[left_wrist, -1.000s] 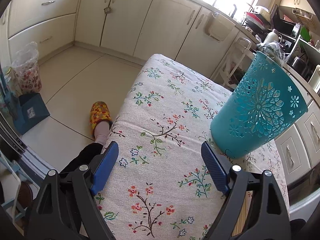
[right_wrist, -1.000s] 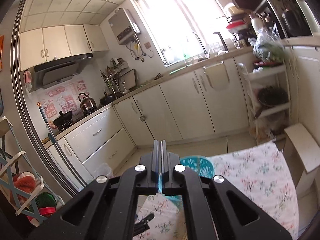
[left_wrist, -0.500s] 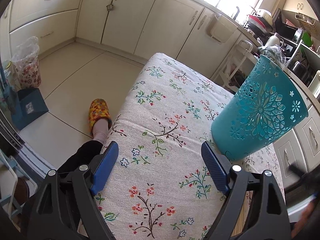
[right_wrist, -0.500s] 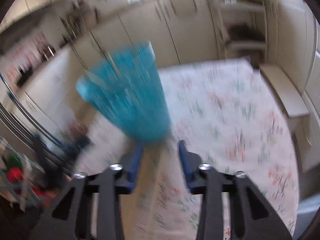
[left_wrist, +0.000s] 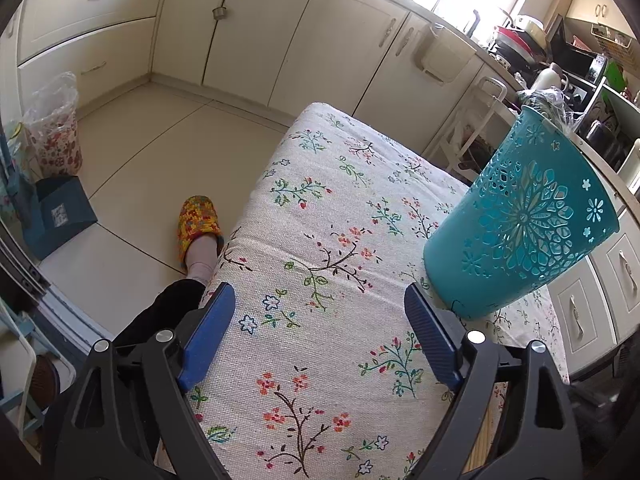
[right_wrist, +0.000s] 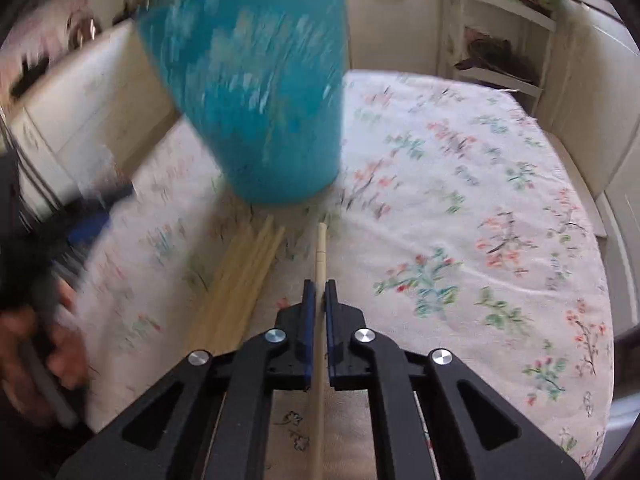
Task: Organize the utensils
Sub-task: 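Grasp another wooden stick with the right gripper and drop it into the cup, then move the left gripper down to the stick bundle beside the cup, then close the left gripper on one wooden stick, then lift the stick over the teal cup and open the left gripper, then grasp a stick with the right gripper, carry it over the cup, open, then grasp a loose wooden stick on the tablecloth with the right gripper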
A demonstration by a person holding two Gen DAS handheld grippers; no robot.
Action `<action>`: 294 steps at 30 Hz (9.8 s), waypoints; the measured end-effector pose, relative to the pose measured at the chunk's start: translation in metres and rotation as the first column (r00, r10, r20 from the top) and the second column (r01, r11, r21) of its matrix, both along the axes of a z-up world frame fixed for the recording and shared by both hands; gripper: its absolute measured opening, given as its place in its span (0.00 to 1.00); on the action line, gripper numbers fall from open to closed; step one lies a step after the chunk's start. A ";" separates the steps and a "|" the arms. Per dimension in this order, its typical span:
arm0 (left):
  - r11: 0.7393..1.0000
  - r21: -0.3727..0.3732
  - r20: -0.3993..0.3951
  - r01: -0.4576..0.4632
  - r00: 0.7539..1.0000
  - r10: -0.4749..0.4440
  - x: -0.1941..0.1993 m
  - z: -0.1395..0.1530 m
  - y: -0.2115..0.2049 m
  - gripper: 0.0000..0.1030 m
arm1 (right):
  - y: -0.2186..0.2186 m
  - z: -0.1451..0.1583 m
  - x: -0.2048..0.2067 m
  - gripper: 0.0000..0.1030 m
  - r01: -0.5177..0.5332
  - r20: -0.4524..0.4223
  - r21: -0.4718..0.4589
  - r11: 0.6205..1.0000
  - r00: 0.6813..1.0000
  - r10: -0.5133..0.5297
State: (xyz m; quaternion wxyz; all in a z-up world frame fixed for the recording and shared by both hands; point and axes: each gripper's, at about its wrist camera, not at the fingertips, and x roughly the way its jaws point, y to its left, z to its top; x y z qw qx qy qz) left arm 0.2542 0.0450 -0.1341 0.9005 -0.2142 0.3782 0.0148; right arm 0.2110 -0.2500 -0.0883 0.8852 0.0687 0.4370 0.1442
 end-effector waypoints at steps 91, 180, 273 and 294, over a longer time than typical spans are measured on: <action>0.871 0.351 -0.192 0.345 0.936 -0.294 -0.004 -0.003 -0.127 0.66 | 0.019 -0.038 -0.003 0.08 0.045 -0.039 -0.025 0.999 0.998 -0.046; 0.947 0.275 0.394 0.169 0.878 -0.271 0.048 0.161 -0.102 0.21 | 0.012 -0.037 0.005 0.08 -0.010 -0.012 -0.018 1.000 1.000 0.010; 0.992 0.035 -0.023 0.120 0.993 -0.120 0.011 -0.001 -0.033 0.74 | 0.009 -0.042 -0.084 0.09 -0.308 -0.217 -0.197 0.931 0.939 0.265; 0.992 0.027 -0.019 0.124 0.992 -0.124 0.010 -0.001 -0.030 0.75 | 0.011 -0.039 -0.112 0.47 -0.652 -0.282 -0.622 0.434 0.703 0.652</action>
